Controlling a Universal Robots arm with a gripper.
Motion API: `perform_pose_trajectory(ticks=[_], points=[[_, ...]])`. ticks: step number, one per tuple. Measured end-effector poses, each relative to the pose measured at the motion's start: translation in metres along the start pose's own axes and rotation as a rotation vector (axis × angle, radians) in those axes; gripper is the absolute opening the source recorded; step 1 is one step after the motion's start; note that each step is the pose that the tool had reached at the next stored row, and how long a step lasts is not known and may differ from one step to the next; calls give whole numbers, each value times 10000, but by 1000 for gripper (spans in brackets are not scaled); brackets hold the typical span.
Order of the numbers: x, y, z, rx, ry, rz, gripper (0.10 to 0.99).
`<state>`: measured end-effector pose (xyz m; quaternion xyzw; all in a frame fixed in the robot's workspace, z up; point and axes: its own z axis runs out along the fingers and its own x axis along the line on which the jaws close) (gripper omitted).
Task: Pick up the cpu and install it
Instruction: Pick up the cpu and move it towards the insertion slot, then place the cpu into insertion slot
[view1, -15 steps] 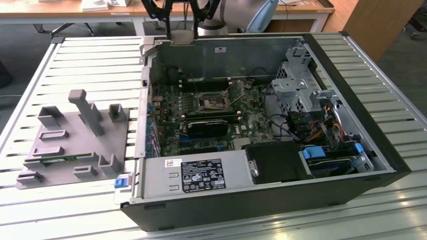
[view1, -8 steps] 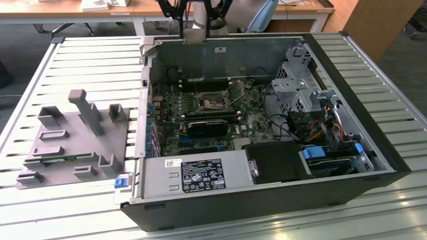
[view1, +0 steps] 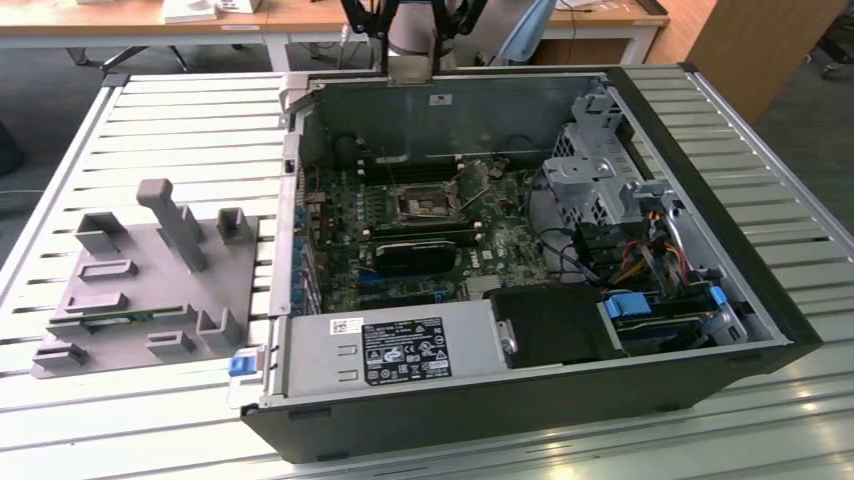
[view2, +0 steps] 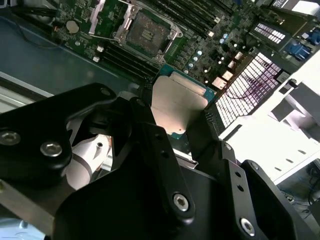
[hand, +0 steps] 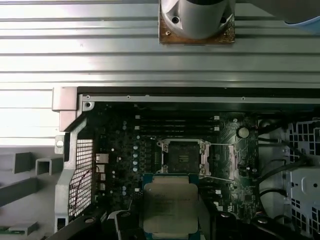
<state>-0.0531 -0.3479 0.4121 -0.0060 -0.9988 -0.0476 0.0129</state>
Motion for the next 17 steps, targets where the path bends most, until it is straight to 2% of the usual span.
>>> perform_pose_trajectory(ticks=[5,10,17], points=[[-113,1,4,-1,-3,0,525],[-161,2,4,3,-4,27,525],[-174,2,6,-2,-18,172,525]])
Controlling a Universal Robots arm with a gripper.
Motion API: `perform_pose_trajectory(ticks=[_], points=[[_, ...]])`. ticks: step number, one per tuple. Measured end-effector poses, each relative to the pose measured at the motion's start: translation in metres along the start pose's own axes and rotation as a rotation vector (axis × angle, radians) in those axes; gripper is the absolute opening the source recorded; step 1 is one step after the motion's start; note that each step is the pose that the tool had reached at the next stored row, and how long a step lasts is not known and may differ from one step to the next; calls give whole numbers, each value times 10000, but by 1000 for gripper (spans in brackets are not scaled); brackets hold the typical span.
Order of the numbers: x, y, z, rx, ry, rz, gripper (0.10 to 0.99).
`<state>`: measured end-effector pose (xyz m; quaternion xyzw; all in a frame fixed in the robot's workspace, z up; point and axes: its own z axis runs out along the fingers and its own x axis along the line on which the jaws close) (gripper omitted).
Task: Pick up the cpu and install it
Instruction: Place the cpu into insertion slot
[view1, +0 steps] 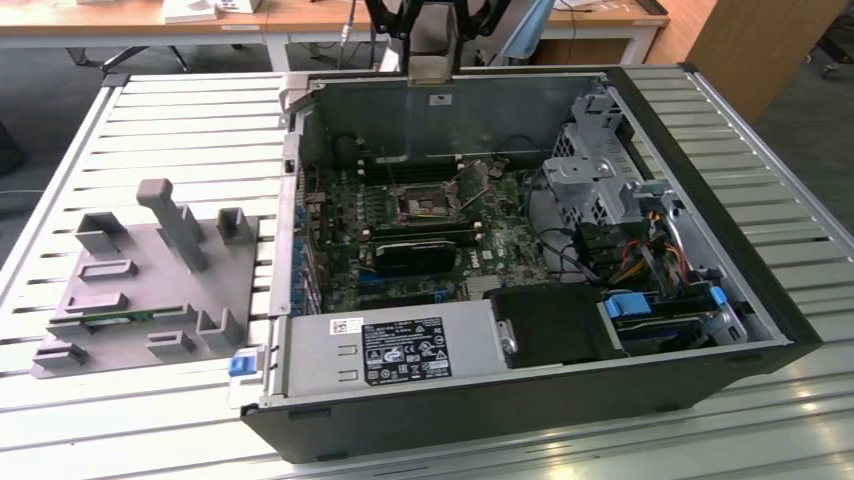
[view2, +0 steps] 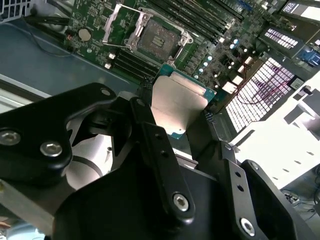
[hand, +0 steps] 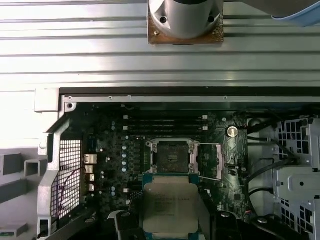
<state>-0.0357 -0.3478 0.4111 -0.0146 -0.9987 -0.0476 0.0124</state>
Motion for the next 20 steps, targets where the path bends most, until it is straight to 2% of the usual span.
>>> perform_pose_trajectory(ticks=[20], points=[[-2,-2,16,-44,-187,1961,525]])
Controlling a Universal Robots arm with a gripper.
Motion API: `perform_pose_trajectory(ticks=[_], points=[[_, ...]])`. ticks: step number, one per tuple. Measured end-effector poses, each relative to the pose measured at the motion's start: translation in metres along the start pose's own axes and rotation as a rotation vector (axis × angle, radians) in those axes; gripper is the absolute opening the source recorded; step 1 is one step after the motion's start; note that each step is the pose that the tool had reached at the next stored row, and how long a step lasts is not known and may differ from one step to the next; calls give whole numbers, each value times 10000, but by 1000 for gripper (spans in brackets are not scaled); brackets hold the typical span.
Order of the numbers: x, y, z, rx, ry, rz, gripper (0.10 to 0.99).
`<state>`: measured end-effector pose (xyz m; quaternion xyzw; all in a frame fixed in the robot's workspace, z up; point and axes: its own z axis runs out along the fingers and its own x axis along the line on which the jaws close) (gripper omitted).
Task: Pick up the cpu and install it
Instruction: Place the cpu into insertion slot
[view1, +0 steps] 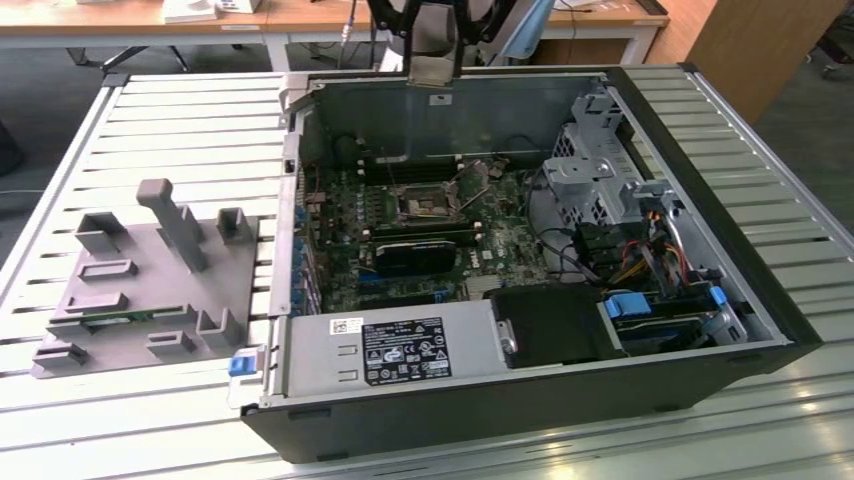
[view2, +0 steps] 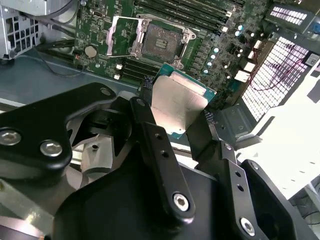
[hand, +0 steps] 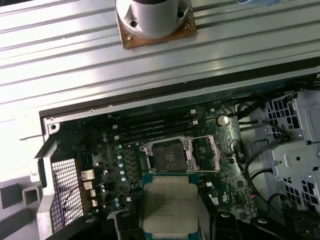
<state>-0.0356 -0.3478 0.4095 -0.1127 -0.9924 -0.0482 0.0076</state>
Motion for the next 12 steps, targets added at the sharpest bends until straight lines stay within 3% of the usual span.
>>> perform_pose_trajectory(ticks=[12], points=[[-4,0,5,-27,-100,1061,525]])
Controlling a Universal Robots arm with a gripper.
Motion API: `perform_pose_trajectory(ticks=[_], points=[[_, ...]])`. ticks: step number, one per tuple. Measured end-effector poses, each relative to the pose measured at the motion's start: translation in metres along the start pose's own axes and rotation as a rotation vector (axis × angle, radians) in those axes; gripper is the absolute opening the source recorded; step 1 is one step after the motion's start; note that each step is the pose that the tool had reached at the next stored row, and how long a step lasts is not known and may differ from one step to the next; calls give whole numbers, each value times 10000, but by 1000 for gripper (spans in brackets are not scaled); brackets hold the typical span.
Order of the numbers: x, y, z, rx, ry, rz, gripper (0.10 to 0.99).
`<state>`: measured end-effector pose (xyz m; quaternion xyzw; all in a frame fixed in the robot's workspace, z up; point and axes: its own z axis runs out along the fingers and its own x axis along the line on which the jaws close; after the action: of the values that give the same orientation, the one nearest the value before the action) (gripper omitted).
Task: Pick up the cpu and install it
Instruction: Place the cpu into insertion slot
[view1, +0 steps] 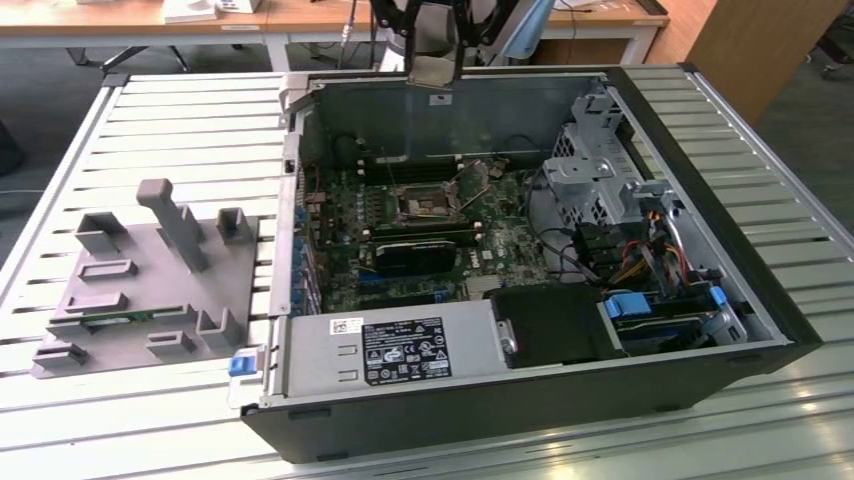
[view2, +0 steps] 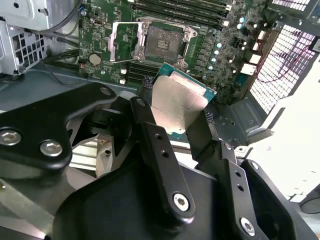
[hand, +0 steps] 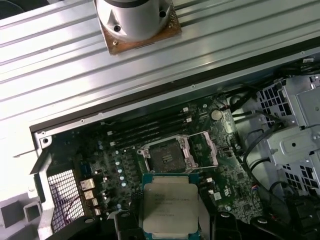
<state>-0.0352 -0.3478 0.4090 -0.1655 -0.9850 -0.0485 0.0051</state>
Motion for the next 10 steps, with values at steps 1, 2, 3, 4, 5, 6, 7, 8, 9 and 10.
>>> perform_pose_trajectory(ticks=[1,2,3,4,5,6,7,8,9,10], points=[[0,0,0,-1,-8,82,525],[0,0,0,-4,-15,161,525],[0,0,1,-6,-23,239,525],[0,0,1,-7,-30,312,525],[0,0,1,-9,-36,385,525],[0,0,2,-11,-43,459,525],[0,0,3,-13,-51,535,525],[0,0,4,-15,-57,607,525],[0,0,4,-17,-62,657,525],[0,0,5,-19,-66,702,525]])
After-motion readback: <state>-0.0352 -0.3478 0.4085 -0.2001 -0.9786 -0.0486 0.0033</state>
